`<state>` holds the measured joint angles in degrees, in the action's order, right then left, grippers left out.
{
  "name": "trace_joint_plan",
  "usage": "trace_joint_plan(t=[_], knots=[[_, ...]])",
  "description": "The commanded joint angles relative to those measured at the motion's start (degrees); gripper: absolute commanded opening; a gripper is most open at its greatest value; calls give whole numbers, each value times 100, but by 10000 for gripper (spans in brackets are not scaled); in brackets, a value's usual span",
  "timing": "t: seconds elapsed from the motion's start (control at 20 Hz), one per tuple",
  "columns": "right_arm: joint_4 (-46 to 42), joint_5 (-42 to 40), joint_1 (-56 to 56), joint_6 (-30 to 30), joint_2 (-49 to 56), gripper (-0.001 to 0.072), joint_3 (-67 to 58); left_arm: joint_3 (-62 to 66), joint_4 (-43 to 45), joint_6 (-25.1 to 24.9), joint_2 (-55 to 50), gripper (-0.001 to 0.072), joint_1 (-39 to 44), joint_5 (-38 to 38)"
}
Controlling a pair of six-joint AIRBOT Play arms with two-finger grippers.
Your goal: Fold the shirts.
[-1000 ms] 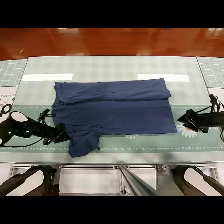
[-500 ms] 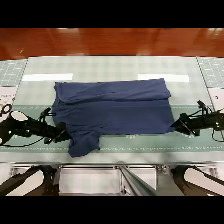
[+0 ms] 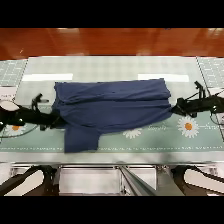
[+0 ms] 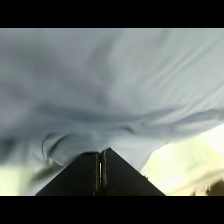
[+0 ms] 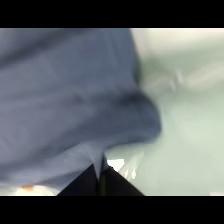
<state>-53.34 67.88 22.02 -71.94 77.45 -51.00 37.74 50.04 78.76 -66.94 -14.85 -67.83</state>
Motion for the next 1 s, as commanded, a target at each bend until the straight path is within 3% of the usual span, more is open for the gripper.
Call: trace_joint_plan(t=[0.0, 0.5, 0.95], knots=[[343, 48, -157, -4, 321, 34, -835, 1084, -59, -138, -431, 18, -7, 190], [498, -72, -509, -546, 2065, 34, -3045, 4188, -256, 560, -2983, 18, 271, 129], [518, -142, -538, -671, 2837, 35, -3703, 5045, -254, 527, -3967, 19, 400, 74]])
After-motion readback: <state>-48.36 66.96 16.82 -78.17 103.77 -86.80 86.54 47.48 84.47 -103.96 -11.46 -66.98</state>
